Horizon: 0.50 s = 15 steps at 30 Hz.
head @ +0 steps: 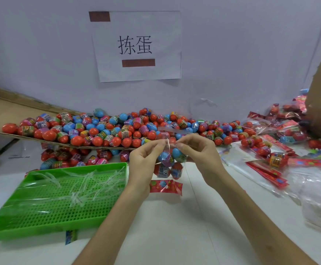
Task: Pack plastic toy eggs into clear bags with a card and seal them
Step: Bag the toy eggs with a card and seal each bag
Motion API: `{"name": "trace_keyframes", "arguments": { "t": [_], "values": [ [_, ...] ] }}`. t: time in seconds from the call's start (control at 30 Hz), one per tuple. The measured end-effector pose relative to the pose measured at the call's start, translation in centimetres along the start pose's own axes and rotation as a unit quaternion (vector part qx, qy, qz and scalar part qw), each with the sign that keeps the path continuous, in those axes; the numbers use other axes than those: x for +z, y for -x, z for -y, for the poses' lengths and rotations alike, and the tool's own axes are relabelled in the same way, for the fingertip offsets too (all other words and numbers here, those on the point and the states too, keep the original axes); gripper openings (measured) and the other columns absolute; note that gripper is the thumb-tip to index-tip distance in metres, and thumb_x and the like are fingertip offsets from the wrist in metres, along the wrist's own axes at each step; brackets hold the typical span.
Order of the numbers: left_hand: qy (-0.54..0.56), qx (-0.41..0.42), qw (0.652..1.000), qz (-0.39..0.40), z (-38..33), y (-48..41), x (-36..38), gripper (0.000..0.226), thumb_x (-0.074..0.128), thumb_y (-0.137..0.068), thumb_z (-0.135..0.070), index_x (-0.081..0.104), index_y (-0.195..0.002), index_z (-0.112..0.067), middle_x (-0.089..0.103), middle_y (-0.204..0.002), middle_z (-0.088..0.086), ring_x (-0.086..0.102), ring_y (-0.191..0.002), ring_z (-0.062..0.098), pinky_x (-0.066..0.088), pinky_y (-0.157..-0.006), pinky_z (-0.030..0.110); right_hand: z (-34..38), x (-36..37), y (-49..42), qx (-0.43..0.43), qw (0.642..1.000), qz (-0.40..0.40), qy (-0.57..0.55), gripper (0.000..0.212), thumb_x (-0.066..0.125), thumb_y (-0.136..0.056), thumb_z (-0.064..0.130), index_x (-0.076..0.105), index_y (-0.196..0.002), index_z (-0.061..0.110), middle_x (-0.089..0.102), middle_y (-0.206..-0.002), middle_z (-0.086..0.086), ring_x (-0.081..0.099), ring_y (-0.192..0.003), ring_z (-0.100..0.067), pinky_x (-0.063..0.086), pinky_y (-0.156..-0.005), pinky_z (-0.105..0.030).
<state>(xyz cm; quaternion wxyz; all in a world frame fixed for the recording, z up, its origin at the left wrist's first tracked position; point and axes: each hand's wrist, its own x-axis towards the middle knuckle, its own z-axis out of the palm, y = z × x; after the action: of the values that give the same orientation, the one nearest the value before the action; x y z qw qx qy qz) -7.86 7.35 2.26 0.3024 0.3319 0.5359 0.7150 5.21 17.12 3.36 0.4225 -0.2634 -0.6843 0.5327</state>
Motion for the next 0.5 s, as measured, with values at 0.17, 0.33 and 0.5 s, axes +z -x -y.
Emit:
{"name": "trace_keyframes", "arguments": {
  "t": [0.17,0.33,0.5],
  "values": [
    [0.031,-0.043,0.998,-0.014,0.32,0.08,0.16,0.018,0.067,-0.098,-0.025,0.079,-0.11,-0.017,0.08,-0.105,0.005,0.075,-0.103,0.028,0.06,-0.077,0.033,-0.15,0.16,-0.05,-0.01,0.999,-0.011,0.041,0.016,0.073,-0.092,0.01,0.074,-0.086,0.025,0.073,-0.091,0.01,0.071,-0.093,-0.016,0.062,-0.074,-0.03],
    [0.056,-0.051,0.997,-0.034,0.04,0.13,0.14,0.017,0.068,-0.098,-0.031,0.08,-0.107,-0.024,0.08,-0.105,0.001,0.075,-0.099,0.023,0.057,-0.071,0.027,0.29,-0.29,-0.24,0.013,0.998,-0.054,-0.022,0.001,0.072,-0.094,0.021,0.072,-0.092,0.021,0.076,-0.088,0.0,0.074,-0.085,-0.016,0.06,-0.064,-0.027],
    [0.091,-0.054,0.994,-0.024,-0.33,0.55,0.59,0.026,0.059,-0.103,-0.035,0.079,-0.108,-0.019,0.08,-0.104,0.001,0.076,-0.084,0.012,0.056,-0.061,0.019,0.55,-0.34,-0.15,0.013,0.997,-0.064,-0.034,0.006,0.068,-0.096,0.017,0.074,-0.094,0.015,0.076,-0.085,0.0,0.074,-0.083,-0.016,0.062,-0.067,-0.03]
  ]
}}
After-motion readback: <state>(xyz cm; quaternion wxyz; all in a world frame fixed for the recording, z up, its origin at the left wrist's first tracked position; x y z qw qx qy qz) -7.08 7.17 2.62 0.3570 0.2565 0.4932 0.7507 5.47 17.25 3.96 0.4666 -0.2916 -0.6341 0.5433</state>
